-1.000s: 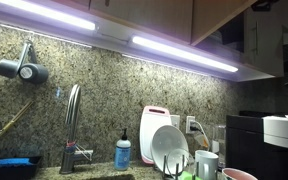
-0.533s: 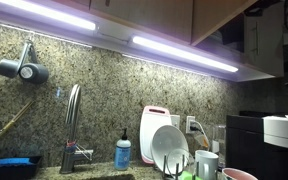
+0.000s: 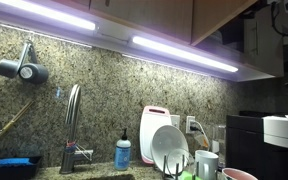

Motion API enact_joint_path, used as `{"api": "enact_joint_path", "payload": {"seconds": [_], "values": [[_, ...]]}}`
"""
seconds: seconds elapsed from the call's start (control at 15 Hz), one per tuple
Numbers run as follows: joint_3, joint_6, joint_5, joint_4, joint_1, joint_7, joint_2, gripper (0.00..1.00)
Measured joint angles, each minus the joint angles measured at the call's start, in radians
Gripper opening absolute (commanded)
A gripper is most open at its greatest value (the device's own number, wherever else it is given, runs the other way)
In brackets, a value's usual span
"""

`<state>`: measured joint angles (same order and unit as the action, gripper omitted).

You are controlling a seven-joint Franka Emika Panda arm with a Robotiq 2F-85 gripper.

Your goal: Take the orange lid and place it inside the upper cabinet

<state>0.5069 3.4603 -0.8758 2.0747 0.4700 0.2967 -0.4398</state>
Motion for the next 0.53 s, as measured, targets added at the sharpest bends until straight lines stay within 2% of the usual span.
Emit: {"api": "enact_joint_path", "payload": {"seconds": [0.27,0.33,0.53], "values": [[0.017,-0.008,-0.006,-0.014,0.000,0.009,0.044,0.04],[0.019,-0.009,-0.009,-0.015,0.000,0.009,0.052,0.14],[0.019,-0.011,-0.013,-0.016,-0.002,0.009,0.064,0.14]]}}
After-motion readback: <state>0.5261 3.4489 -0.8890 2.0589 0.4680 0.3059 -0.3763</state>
